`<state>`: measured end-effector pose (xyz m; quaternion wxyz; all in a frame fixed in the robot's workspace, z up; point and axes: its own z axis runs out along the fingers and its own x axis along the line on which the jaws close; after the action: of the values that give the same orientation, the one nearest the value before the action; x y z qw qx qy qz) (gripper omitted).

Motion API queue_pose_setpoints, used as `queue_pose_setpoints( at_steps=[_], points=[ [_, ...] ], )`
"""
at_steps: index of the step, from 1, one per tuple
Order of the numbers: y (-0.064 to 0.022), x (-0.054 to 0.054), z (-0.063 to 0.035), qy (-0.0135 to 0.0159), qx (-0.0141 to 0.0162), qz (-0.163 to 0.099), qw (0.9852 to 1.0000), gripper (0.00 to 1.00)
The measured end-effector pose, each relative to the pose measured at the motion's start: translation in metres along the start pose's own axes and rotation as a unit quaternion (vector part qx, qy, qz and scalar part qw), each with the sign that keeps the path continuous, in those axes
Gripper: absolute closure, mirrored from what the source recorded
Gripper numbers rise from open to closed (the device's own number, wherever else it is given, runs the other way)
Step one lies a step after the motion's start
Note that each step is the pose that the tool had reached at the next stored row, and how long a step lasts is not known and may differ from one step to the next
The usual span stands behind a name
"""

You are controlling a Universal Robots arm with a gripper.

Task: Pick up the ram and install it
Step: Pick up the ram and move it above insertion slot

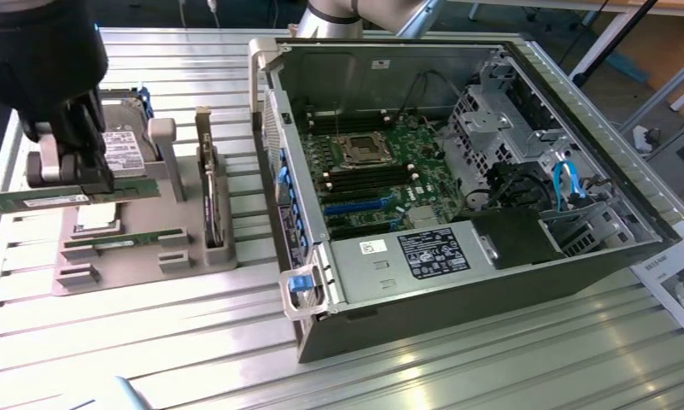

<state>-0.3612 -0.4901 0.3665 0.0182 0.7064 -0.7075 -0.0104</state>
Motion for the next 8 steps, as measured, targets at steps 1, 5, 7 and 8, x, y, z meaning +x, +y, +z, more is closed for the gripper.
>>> queue_pose_setpoints(
  at_steps=[1,5,7,8],
  points=[
    [0.0002,0.000,-0.0053,0.0000,0.0000,0.000,1.0000,0.88],
    [0.0009,0.000,-0.0234,0.0000,0.0000,0.000,1.0000,0.88],
    [0.0010,0.000,-0.0243,0.0000,0.0000,0.000,1.0000,0.88],
    [0.0010,0.000,-0.0242,0.0000,0.0000,0.000,1.0000,0.88]
  ],
)
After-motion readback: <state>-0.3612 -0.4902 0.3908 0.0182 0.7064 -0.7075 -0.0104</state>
